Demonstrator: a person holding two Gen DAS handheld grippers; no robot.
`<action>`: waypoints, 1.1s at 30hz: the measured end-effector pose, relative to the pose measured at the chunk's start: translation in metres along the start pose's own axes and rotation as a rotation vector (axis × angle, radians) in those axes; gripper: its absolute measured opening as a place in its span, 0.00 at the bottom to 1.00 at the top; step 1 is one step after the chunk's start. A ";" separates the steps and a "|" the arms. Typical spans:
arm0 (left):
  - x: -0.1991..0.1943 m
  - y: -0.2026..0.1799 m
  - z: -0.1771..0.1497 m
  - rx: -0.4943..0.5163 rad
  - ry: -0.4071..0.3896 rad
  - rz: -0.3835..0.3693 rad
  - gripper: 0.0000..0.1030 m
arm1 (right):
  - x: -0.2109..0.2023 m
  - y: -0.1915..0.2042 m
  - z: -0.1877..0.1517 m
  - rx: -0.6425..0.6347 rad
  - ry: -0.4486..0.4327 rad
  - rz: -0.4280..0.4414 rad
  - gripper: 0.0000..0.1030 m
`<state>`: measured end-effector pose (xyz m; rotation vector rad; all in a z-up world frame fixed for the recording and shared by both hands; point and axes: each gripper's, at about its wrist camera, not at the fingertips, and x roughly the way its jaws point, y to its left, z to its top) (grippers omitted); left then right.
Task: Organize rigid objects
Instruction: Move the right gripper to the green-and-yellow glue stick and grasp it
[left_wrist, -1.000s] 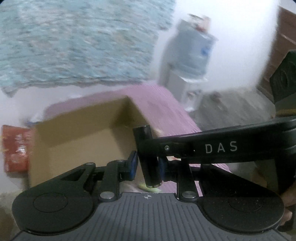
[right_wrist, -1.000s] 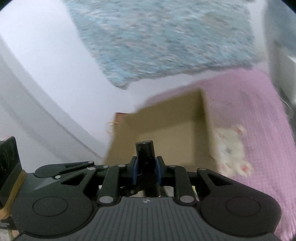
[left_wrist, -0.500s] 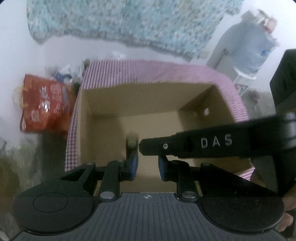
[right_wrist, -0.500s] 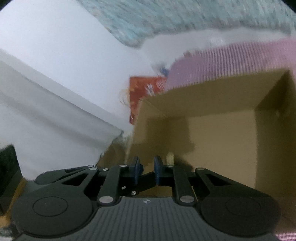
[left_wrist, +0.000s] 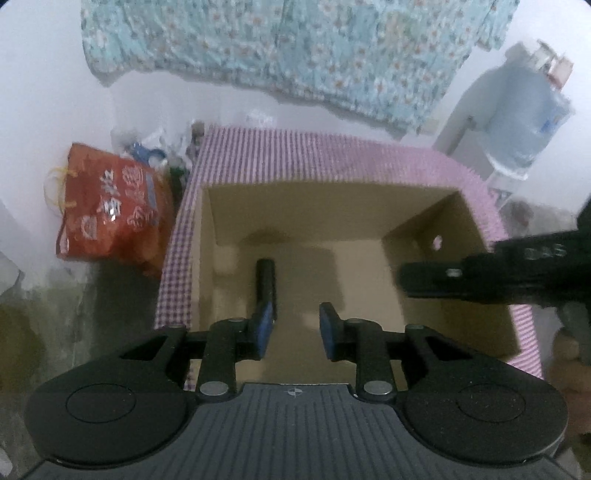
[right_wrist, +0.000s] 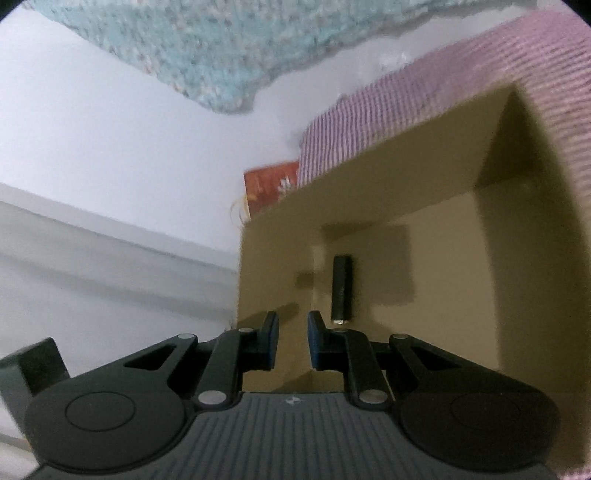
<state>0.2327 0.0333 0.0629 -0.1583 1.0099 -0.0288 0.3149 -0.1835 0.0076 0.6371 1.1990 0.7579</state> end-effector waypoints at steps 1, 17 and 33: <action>-0.007 0.000 -0.001 -0.004 -0.013 -0.008 0.30 | -0.011 0.001 -0.003 -0.001 -0.019 0.007 0.18; -0.066 -0.064 -0.075 0.115 -0.097 -0.190 0.52 | -0.166 -0.038 -0.132 -0.075 -0.250 -0.116 0.20; 0.042 -0.147 -0.146 0.340 0.049 -0.215 0.39 | -0.081 -0.083 -0.136 -0.281 -0.068 -0.337 0.22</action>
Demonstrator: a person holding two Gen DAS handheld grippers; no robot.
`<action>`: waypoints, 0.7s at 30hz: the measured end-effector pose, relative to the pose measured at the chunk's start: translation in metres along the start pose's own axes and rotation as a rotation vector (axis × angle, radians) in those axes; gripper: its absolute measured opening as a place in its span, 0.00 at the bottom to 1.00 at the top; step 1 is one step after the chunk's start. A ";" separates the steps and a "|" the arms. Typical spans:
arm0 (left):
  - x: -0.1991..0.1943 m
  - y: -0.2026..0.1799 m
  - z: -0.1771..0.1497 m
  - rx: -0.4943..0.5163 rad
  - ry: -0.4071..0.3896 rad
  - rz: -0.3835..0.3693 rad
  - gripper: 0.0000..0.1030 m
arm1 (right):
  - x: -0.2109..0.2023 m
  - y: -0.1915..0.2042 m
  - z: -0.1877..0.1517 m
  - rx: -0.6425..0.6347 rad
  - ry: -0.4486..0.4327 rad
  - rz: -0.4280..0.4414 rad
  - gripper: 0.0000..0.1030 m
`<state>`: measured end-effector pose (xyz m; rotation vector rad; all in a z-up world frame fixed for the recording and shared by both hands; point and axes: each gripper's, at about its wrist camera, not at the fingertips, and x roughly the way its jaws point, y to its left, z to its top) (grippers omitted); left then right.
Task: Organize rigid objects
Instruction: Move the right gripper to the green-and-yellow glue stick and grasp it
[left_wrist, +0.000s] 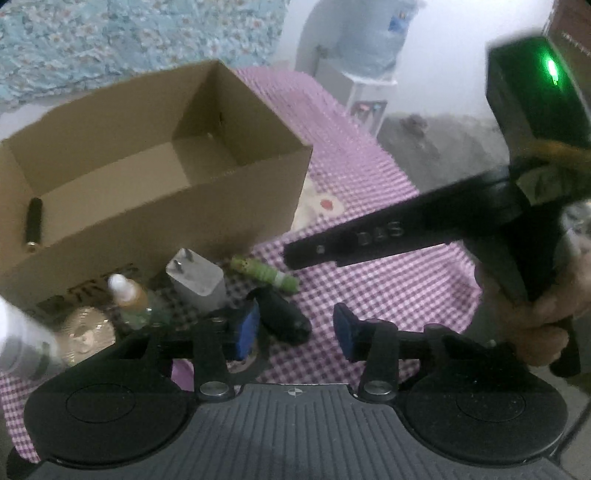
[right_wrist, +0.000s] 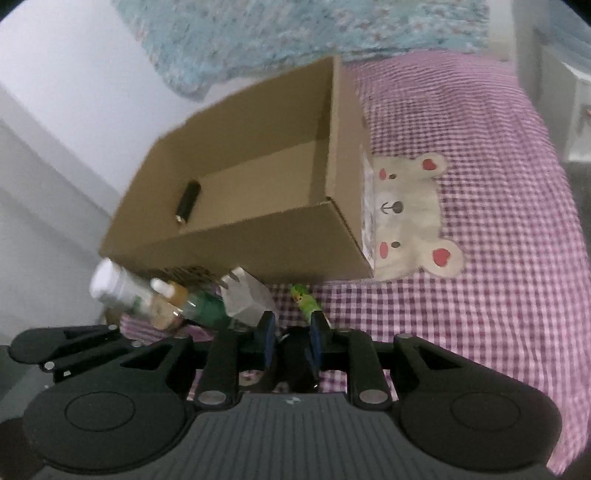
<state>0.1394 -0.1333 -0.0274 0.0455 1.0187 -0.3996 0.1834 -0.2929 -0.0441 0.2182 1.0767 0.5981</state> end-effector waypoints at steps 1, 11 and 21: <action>0.007 0.001 0.000 -0.004 0.010 0.003 0.37 | 0.007 0.001 0.002 -0.018 0.015 -0.010 0.22; 0.031 0.004 -0.008 -0.030 0.059 0.014 0.27 | 0.060 0.008 0.013 -0.147 0.112 -0.057 0.22; 0.030 0.000 -0.012 -0.039 0.062 -0.004 0.27 | 0.067 -0.019 0.015 -0.019 0.132 -0.062 0.16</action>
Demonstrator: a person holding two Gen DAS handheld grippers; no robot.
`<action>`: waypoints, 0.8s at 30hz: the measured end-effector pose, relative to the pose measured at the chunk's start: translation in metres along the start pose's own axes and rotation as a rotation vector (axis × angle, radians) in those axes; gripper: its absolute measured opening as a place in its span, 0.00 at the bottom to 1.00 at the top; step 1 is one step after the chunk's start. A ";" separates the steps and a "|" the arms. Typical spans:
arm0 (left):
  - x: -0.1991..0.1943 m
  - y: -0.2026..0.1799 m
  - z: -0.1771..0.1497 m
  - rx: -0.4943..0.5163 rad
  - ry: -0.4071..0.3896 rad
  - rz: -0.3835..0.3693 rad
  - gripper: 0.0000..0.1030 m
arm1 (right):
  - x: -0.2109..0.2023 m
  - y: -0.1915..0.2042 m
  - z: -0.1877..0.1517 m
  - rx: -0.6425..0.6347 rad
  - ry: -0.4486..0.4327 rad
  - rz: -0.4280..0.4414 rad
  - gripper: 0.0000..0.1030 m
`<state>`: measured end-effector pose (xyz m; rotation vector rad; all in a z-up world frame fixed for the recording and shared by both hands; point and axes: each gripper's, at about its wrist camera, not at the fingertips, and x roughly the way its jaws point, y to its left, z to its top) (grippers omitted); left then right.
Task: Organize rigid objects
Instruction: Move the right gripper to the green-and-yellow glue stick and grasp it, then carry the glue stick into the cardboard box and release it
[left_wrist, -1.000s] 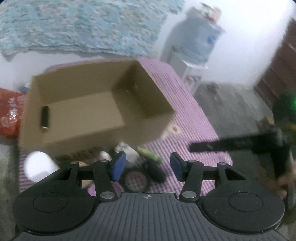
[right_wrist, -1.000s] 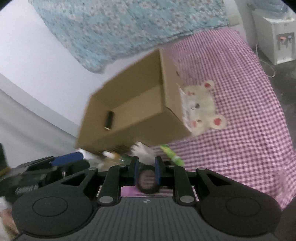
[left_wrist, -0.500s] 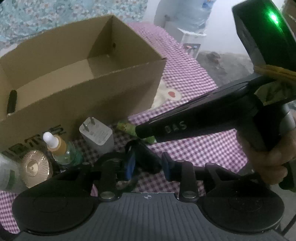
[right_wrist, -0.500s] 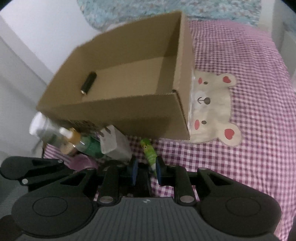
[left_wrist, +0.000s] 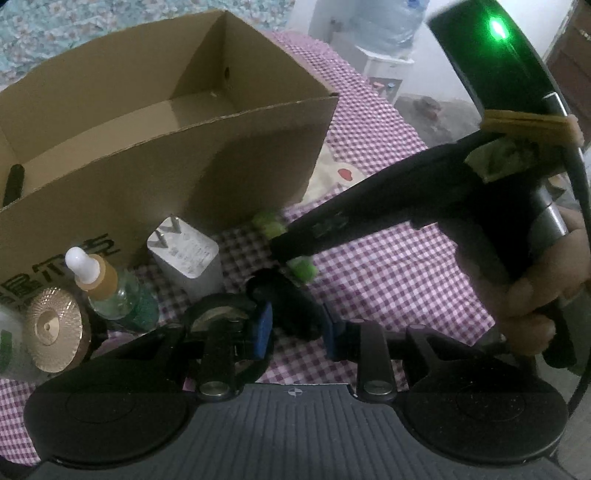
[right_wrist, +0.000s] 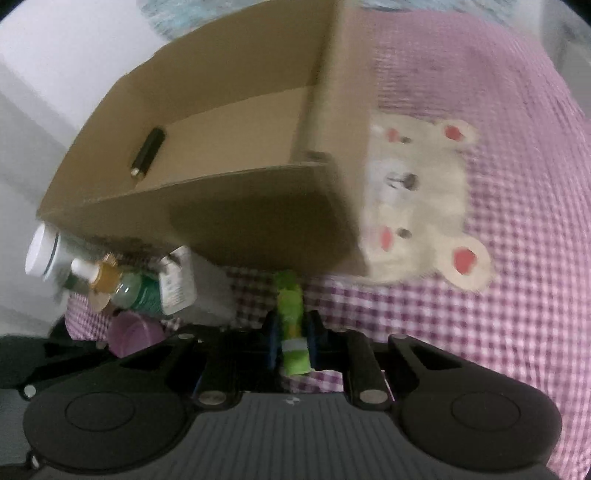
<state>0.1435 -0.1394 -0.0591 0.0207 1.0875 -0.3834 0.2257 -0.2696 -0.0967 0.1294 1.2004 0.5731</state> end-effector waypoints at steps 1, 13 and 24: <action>-0.001 -0.001 0.000 0.003 -0.002 -0.006 0.27 | -0.002 -0.008 -0.001 0.037 -0.001 0.007 0.15; 0.032 -0.032 0.004 0.081 0.123 -0.128 0.28 | -0.034 -0.068 -0.060 0.366 -0.007 0.112 0.16; 0.042 -0.047 0.012 0.103 0.155 -0.112 0.25 | -0.036 -0.083 -0.080 0.457 -0.042 0.181 0.14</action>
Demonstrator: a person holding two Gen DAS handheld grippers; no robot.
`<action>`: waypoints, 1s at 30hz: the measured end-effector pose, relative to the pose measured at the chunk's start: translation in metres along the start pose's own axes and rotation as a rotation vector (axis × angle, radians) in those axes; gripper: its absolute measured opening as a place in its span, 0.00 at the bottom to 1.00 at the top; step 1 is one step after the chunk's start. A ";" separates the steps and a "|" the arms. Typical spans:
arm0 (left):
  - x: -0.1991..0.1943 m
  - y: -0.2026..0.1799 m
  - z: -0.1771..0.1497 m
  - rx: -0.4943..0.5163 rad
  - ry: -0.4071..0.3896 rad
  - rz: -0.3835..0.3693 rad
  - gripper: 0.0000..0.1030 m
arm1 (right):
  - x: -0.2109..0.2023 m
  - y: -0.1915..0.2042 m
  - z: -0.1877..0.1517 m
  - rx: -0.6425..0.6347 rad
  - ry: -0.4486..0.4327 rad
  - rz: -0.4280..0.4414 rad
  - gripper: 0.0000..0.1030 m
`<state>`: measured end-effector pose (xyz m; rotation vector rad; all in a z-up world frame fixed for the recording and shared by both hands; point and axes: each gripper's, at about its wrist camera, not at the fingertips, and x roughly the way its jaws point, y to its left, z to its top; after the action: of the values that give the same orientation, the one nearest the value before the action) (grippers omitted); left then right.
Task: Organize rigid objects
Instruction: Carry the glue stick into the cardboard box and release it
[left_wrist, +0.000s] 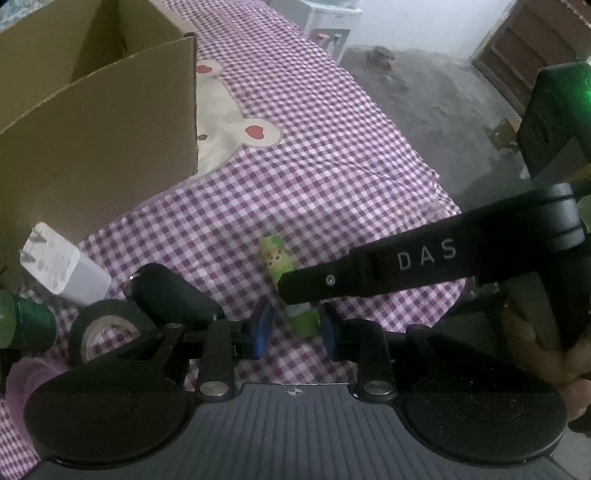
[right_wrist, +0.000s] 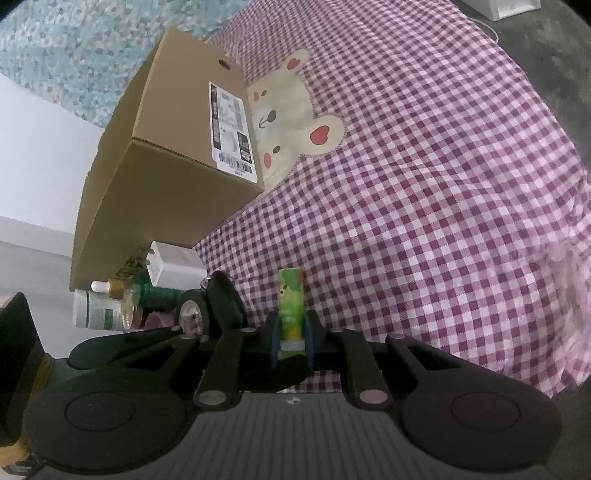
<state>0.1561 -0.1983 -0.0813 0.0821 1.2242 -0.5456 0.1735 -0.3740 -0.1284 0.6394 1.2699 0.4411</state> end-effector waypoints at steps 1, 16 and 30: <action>0.001 0.001 0.001 0.003 -0.001 -0.001 0.23 | -0.001 -0.001 -0.001 0.004 -0.001 0.006 0.14; -0.046 -0.013 0.003 0.055 -0.104 0.010 0.23 | -0.036 0.025 -0.016 -0.006 -0.100 0.050 0.14; -0.165 0.014 -0.004 0.016 -0.352 0.109 0.23 | -0.096 0.152 -0.015 -0.233 -0.245 0.090 0.14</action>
<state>0.1213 -0.1268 0.0639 0.0632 0.8673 -0.4520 0.1412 -0.3176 0.0395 0.5357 0.9438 0.5580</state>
